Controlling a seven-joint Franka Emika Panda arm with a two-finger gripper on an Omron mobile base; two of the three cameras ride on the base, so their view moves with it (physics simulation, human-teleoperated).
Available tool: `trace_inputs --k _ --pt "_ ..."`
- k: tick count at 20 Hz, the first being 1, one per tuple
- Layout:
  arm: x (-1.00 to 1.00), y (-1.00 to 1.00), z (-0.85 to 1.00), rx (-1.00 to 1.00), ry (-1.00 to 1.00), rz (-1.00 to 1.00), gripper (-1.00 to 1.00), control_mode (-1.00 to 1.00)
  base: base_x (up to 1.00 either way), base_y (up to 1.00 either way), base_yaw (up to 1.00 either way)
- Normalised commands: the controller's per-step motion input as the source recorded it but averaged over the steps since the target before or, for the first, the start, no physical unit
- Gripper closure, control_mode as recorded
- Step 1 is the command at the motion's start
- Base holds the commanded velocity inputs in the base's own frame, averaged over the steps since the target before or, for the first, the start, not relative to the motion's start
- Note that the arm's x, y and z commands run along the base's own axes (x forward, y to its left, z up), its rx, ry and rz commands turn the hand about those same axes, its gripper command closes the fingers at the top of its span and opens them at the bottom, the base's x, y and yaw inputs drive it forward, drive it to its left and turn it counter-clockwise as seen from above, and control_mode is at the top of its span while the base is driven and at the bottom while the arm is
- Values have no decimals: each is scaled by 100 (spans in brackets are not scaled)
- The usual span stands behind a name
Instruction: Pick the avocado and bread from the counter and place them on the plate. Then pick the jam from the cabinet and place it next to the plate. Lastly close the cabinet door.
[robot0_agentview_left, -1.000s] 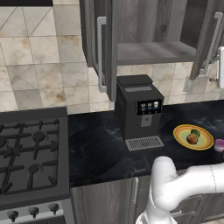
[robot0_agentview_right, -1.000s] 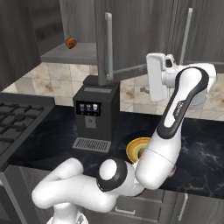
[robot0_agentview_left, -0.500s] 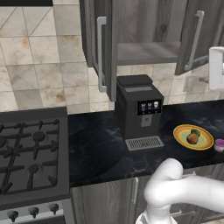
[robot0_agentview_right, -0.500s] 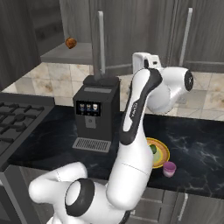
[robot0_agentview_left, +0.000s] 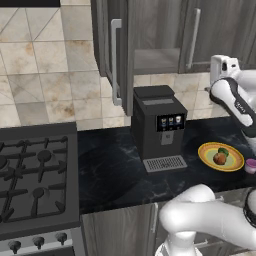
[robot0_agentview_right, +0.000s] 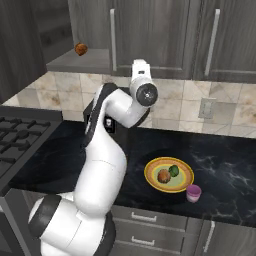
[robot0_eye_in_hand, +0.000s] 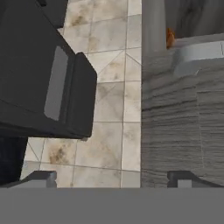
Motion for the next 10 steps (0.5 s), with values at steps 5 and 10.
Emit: trace_inputs --k 5,10 --pt "100 82 -14 -10 0 -46 -100 -100 0 0 0" --pt "67 37 -3 -3 3 -38 -100 -100 0 0 0"
